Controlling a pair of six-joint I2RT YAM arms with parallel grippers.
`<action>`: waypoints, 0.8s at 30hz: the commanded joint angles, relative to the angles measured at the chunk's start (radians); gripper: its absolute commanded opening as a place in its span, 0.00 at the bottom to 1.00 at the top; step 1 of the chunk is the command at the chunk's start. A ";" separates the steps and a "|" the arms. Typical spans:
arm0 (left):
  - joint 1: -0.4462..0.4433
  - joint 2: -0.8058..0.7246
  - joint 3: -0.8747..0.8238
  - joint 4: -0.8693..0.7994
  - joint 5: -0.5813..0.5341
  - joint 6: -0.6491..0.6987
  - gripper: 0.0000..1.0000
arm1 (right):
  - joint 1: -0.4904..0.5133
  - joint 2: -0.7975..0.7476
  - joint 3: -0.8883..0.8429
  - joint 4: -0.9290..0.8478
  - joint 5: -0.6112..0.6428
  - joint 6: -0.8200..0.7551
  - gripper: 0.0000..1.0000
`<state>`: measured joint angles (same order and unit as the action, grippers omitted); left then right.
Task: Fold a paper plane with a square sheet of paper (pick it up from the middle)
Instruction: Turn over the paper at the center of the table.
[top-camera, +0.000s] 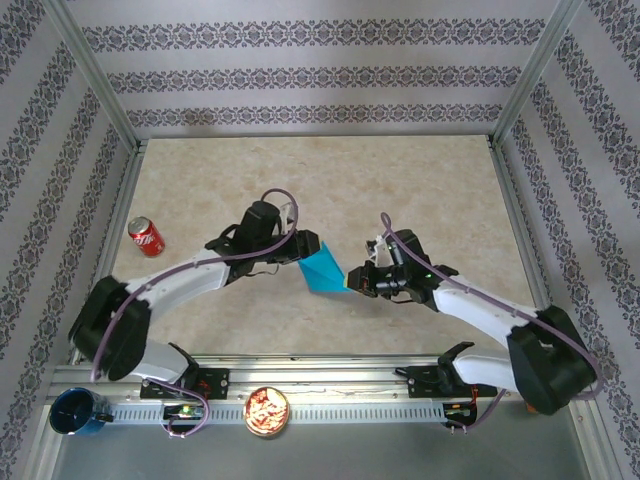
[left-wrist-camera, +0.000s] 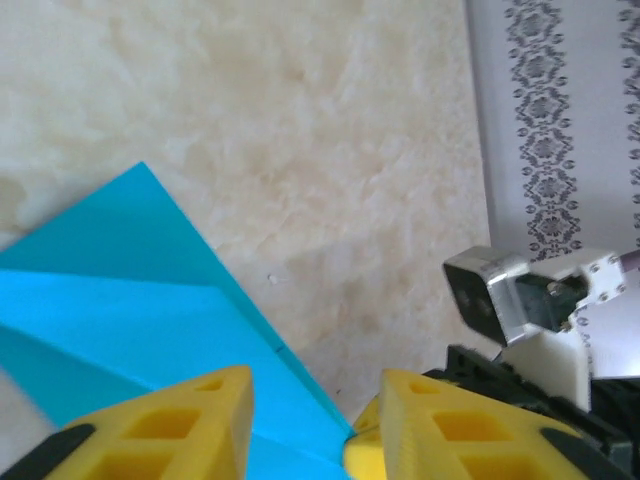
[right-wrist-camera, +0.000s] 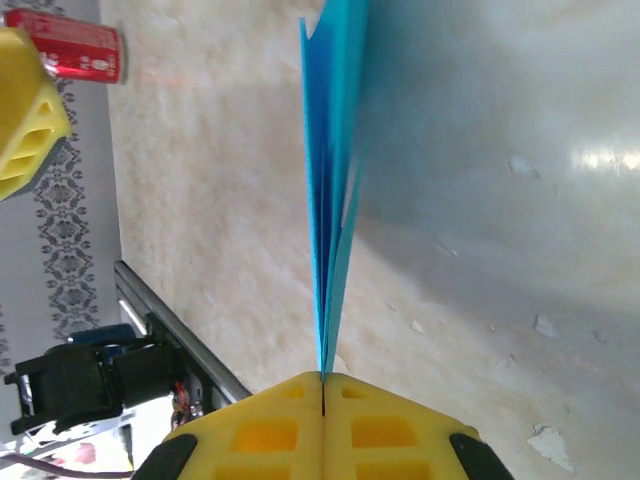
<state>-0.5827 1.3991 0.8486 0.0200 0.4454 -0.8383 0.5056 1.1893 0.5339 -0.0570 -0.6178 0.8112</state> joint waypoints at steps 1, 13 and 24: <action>0.012 -0.096 0.012 -0.148 -0.125 0.110 0.45 | -0.003 -0.102 0.087 -0.169 0.129 -0.186 0.07; 0.058 -0.292 -0.064 -0.256 -0.189 0.245 0.67 | 0.334 -0.133 0.422 -0.598 1.102 -0.724 0.00; 0.219 -0.323 -0.063 -0.343 -0.100 0.250 1.00 | 0.488 0.087 0.390 -0.532 1.354 -0.768 0.01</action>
<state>-0.3985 1.1172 0.7959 -0.3157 0.2962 -0.5789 0.9428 1.2297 0.9508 -0.6132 0.6548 0.0834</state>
